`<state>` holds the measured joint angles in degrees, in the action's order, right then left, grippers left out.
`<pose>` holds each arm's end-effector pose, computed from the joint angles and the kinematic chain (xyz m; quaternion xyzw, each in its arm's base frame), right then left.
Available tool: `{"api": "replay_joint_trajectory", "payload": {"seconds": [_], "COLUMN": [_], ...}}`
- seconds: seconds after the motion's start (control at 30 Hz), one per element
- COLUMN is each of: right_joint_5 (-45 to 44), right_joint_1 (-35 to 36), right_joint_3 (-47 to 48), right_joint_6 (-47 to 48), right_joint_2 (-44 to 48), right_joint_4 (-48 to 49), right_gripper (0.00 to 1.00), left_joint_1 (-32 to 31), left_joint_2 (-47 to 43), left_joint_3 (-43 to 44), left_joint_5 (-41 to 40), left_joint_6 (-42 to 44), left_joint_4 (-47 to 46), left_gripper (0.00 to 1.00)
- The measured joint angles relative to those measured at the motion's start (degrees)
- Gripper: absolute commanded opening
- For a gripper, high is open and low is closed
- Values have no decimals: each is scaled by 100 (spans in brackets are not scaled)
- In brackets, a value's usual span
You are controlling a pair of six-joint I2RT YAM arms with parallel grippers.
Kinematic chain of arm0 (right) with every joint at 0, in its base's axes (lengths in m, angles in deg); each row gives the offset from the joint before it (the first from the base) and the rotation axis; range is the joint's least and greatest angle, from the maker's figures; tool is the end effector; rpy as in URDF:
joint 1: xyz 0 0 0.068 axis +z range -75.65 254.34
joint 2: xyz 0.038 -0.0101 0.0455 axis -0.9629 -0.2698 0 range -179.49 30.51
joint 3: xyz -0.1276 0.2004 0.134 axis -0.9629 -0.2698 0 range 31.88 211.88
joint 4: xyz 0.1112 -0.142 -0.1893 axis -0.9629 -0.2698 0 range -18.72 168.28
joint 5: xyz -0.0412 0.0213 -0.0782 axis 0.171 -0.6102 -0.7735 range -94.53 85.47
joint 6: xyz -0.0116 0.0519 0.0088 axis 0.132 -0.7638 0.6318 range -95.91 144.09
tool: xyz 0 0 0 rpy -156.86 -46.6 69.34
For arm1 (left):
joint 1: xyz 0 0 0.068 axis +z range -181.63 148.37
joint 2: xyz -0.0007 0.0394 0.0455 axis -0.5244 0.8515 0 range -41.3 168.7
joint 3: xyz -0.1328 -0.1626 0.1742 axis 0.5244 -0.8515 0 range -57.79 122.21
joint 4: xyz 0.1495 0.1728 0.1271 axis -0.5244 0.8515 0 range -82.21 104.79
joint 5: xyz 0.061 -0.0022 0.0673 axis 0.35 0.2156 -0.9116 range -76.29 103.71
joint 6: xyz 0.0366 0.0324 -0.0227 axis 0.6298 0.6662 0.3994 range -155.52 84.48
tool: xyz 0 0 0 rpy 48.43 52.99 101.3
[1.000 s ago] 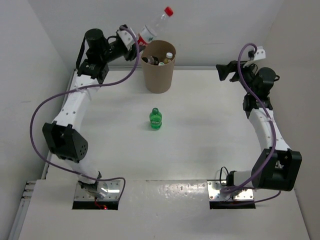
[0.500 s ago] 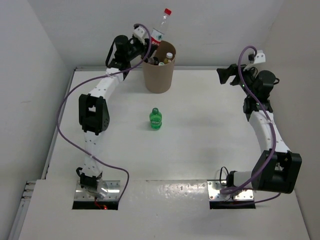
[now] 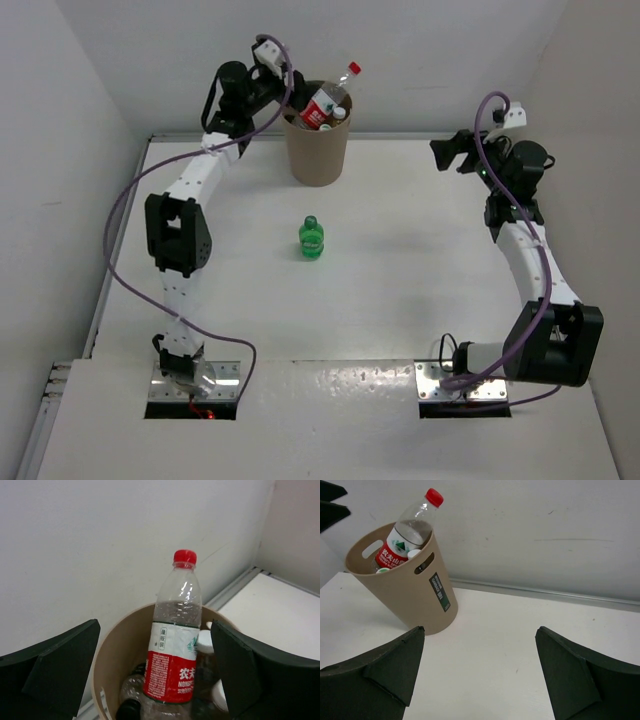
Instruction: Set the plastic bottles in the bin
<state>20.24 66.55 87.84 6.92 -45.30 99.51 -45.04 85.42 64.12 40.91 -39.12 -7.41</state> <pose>0.3116 -0.0277 0.3452 -0.0024 0.6993 0.2064 0.6843 0.5127 -0.1390 0.3834 0.2332 0.6045 -0.2593 0.7162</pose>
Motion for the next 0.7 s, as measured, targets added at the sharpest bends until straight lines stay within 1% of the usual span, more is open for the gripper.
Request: {"api": "replay_joint_trajectory", "payload": {"seconds": [0.1, 0.23, 0.3, 0.37, 0.47, 0.57, 0.7], "right_joint_5": [0, 85, 210, 348, 551, 706, 839], "right_joint_1": [28, 42, 42, 42, 42, 44, 44], "right_joint_3": [0, -31, -118, -223, -356, -457, -525], "right_joint_6": [2, 35, 72, 98, 136, 175, 232], "right_joint_2": [2, 116, 262, 407, 514, 516, 518], "right_joint_4": [-50, -177, -258, -369, -535, -734, -1073], "right_gripper": [90, 90, 90, 90, 90, 90, 90], "left_joint_1": [101, 501, 732, 846, 579, 48, -579], "left_joint_2": [-782, -2529, -3388, -4107, -4988, -5292, -4927], "left_joint_3": [-660, -2363, -3091, -3661, -4627, -5399, -5947], "left_joint_5": [352, 1340, 1919, 2321, 2662, 2712, 2610], "left_joint_6": [-13, 201, 627, 1294, 2363, 3117, 3587], "left_joint_4": [146, 361, 791, 1471, 2463, 3150, 3637], "left_gripper": [100, 100, 100, 100, 100, 100, 100]}}
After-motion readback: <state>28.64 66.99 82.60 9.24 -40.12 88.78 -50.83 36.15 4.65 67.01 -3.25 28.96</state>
